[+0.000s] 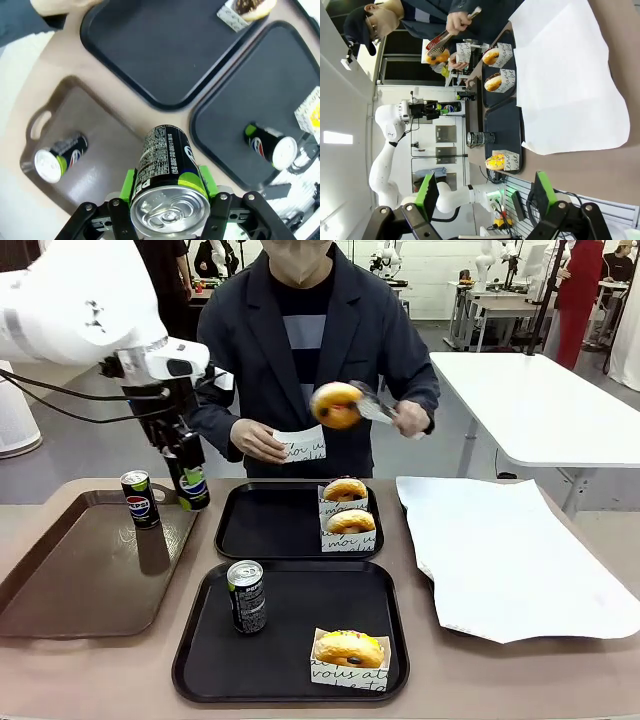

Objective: Set up donuts and drinks on trays.
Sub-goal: Pick up one Pepsi coke from the Handle tray and place it on the Flat Tray without a Pepsi coke.

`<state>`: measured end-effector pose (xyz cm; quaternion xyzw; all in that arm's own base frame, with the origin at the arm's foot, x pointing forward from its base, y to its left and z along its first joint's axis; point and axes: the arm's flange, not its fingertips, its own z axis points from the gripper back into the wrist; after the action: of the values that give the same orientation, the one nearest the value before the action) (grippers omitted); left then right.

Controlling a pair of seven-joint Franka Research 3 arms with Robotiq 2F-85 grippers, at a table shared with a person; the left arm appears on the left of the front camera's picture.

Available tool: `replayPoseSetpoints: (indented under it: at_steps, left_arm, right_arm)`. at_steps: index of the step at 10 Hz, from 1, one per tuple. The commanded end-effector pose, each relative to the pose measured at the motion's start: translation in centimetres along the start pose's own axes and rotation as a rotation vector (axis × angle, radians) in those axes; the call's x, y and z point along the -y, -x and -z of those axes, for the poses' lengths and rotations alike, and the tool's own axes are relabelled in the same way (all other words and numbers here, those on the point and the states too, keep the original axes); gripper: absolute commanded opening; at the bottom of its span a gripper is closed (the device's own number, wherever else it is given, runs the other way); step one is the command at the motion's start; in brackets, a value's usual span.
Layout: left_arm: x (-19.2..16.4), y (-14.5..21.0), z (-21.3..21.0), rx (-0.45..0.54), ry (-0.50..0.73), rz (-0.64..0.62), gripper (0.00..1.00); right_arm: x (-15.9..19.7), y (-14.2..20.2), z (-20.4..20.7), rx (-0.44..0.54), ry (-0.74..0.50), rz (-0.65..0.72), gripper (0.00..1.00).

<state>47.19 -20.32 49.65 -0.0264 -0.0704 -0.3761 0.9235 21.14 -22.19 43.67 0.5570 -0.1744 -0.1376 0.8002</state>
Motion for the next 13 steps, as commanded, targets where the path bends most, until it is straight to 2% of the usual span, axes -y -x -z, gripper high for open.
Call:
replayPoseSetpoints:
  at_steps: [1,3,6,9,10,11,13]
  left_arm:
    - [-0.4,-1.9,1.2,0.047,0.008,0.032,0.59]
    - [-0.2,-3.0,3.3,0.058,0.034,0.046,0.59]
    - [0.5,-4.2,6.6,0.021,0.056,0.088,0.59]
    - [0.1,-2.9,6.5,0.007,0.103,0.096,0.59]
    - [-0.1,-1.8,4.8,0.021,0.138,0.096,0.59]
    - [-0.1,0.4,2.0,-0.007,0.184,0.089,0.59]
    - [-0.9,7.9,-4.0,-0.111,0.175,0.164,0.59]
  right_arm:
    - [0.0,-0.1,0.0,0.002,-0.016,-0.013,1.0]
    - [0.0,-0.1,0.0,0.002,-0.016,-0.013,1.0]
    - [0.0,-0.1,0.0,0.002,-0.016,-0.013,1.0]
    - [0.0,-0.1,0.0,0.002,-0.016,-0.013,1.0]
    - [0.0,-0.1,0.0,0.002,-0.016,-0.013,1.0]
    - [0.0,-0.1,0.0,0.002,-0.016,-0.013,1.0]
    - [0.0,-0.1,0.0,0.002,-0.016,-0.013,1.0]
